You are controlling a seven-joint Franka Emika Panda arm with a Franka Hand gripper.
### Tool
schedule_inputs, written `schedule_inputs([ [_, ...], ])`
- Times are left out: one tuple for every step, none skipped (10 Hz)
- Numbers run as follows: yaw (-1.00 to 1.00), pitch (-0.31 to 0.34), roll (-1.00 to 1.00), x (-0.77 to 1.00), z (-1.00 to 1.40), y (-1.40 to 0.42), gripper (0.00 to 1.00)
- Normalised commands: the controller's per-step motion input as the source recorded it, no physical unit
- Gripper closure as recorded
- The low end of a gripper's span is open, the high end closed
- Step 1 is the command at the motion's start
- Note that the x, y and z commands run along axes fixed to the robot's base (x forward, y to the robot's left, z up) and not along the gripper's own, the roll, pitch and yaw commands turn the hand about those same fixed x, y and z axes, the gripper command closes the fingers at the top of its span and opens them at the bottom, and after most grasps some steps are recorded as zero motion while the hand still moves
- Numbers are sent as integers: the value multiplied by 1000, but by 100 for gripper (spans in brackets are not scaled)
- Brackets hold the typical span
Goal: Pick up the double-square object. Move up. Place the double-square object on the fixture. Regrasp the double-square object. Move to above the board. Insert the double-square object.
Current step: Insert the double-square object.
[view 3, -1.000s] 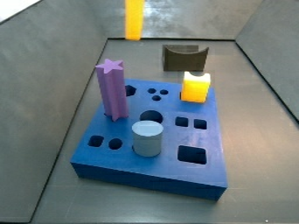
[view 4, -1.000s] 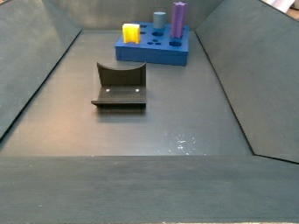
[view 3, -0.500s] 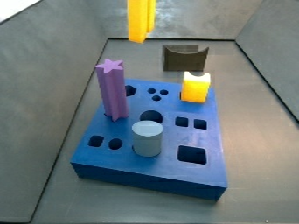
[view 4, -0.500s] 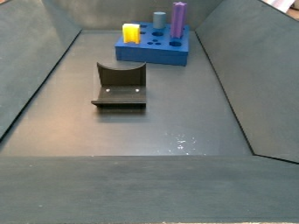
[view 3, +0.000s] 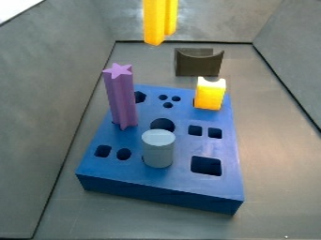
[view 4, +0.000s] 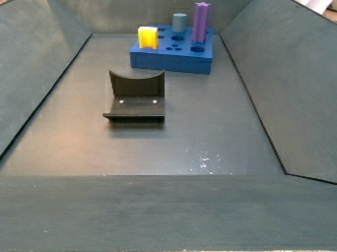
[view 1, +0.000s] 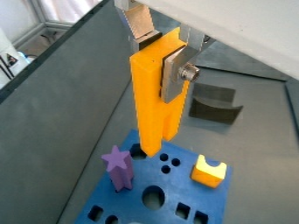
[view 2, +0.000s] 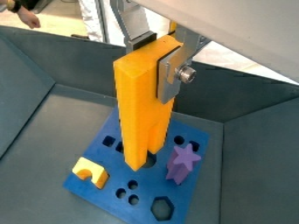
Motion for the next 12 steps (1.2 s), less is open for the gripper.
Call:
schedule_inputs([
  [-994,0,0,0,-69,-49,100],
  [-1000,-6,0,0,-106,0,100],
  [-1000,-4,0,0,-97,0,100],
  [-1000,-4,0,0,-100,0,100],
  [-1000,-4,0,0,-100,0,100],
  [-1000,-10,0,0,-97,0,100],
  [-1000,-10,0,0,-89,0,100],
  [-1000,-10,0,0,-83,0,100],
  [-1000,-4,0,0,-49,0,100],
  [-1000,0,0,0,0,0,100],
  [-1000,0,0,0,0,0,100],
  [-1000,0,-16,11,0,0,100],
])
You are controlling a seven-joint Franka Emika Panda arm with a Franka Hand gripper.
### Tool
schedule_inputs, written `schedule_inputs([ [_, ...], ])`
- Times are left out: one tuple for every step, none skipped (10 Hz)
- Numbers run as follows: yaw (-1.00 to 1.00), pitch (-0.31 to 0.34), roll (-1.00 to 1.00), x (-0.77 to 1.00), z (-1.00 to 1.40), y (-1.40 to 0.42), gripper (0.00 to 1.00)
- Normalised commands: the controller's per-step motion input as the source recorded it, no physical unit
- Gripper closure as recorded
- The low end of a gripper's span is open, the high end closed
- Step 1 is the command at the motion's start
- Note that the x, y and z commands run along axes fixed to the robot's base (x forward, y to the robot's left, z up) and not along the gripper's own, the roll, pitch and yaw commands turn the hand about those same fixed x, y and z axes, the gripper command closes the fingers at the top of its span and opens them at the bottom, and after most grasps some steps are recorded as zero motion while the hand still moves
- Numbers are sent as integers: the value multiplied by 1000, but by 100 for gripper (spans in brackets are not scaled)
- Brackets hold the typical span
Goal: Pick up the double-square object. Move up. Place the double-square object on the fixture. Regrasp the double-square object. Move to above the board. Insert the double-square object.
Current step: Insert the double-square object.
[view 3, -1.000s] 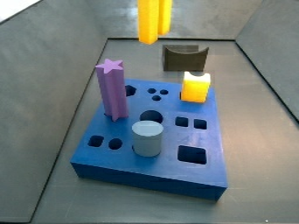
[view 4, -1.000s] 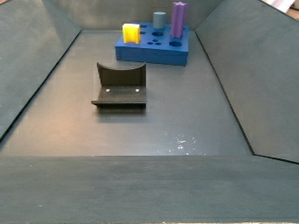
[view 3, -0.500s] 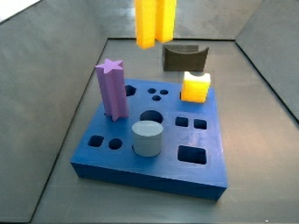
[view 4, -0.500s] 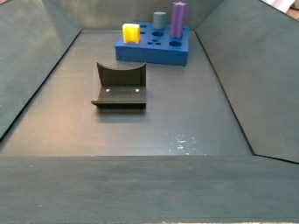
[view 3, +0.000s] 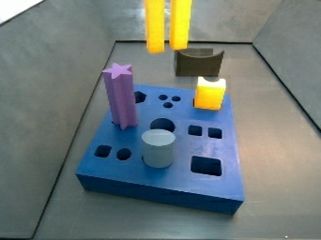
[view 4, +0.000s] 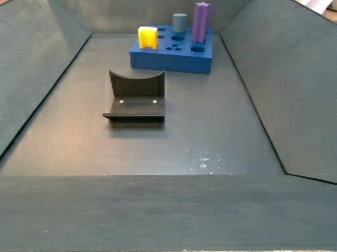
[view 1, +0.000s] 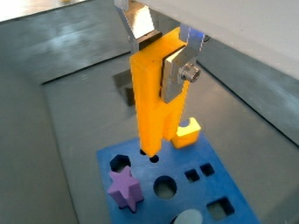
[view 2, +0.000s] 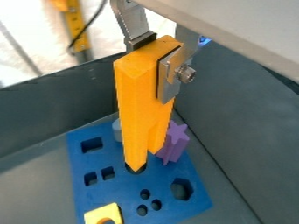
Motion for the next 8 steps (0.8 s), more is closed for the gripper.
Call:
schedule_inputs([
  [-1000,0,-23,34,0,0,100],
  [-940,0,-41,126,0,0,100],
  [-586,0,-53,509,0,-60,100],
  [-440,0,-36,640,-3,-169,100],
  [-329,27,0,443,0,-117,100],
  [0,0,1,0,-69,-37,100],
  [-340,0,0,643,-291,-291,100],
  [-471,0,-4,566,-246,-249,100],
])
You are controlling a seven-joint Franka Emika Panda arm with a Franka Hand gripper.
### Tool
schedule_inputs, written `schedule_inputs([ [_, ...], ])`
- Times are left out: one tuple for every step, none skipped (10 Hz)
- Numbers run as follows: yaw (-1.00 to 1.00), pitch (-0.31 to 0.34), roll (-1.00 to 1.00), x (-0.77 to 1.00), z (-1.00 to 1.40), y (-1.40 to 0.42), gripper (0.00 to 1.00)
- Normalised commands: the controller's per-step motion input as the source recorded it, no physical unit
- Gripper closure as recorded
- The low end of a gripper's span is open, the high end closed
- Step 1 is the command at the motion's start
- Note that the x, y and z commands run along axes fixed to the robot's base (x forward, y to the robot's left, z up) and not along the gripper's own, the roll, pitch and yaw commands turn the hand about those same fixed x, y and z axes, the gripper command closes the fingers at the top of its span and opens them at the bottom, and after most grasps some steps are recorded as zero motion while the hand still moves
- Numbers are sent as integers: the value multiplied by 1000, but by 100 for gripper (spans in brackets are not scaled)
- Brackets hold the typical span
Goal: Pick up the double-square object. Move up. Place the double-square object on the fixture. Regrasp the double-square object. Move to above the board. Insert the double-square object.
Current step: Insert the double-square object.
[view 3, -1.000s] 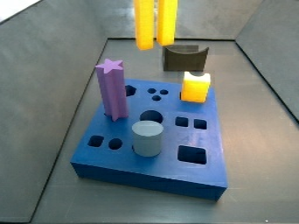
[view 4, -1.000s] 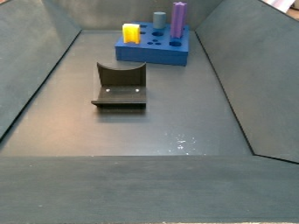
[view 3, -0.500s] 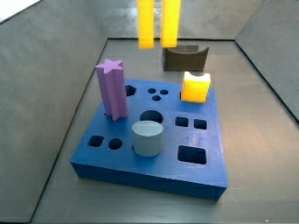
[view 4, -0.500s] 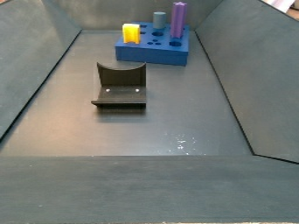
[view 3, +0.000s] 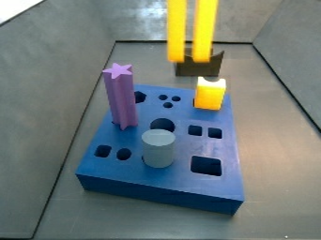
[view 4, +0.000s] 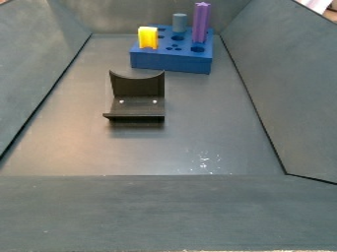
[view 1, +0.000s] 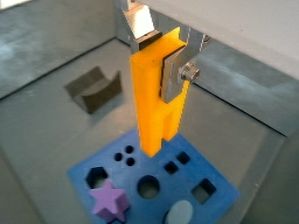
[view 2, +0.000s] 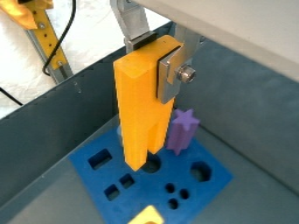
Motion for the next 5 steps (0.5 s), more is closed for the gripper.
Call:
schedule_inputs([
  [-646,0,-14,389,-234,-209,100],
  [-871,0,-16,149,-223,-171,100],
  [-989,0,-51,40,-180,-77,100],
  [-1000,-3,-67,29,-206,0,100],
  [-1000,0,-70,34,-197,0,100],
])
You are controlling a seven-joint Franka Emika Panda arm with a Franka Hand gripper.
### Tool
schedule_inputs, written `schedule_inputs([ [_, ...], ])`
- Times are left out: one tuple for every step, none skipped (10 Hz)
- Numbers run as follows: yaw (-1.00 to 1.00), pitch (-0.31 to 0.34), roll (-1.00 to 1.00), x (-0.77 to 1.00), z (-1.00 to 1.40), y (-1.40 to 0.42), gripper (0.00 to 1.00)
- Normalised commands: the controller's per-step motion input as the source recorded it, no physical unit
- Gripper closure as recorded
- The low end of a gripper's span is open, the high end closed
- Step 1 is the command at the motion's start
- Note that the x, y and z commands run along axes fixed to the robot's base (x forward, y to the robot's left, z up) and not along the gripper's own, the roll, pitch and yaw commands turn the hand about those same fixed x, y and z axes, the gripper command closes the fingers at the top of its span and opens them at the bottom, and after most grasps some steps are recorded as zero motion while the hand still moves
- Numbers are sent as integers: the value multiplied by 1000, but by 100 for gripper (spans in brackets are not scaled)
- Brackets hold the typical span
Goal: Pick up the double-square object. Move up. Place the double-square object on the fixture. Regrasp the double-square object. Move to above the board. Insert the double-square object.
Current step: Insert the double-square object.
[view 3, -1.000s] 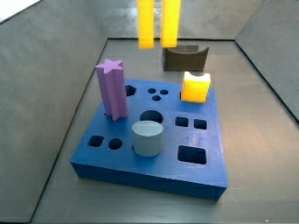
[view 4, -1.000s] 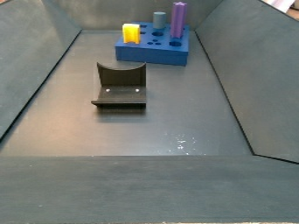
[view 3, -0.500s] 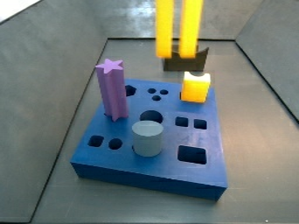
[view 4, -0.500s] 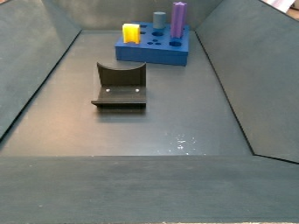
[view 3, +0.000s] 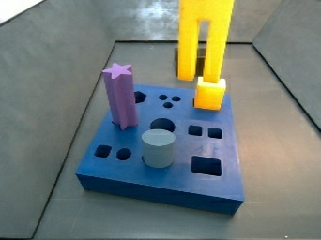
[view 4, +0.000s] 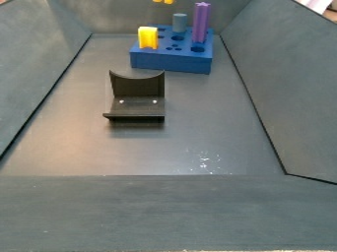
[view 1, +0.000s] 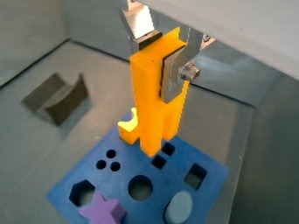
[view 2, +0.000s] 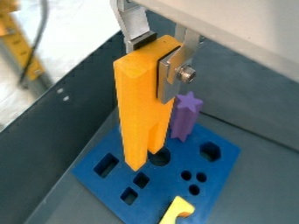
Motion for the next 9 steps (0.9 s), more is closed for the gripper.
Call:
schedule_inputs([
  [-906,0,-103,169,-134,-6,100],
  [0,0,-189,31,0,34,100],
  [780,0,-261,0,-140,0,100],
  [940,0,-176,0,-77,0,100],
  [897,34,-166,3,-249,-57,100],
  [826,34,-120,217,-449,-160,100],
  [523,116,-70,657,-466,-269,100],
  [71,67,-26,243,-57,-100,100],
  [0,0,0,0,-37,0,100],
])
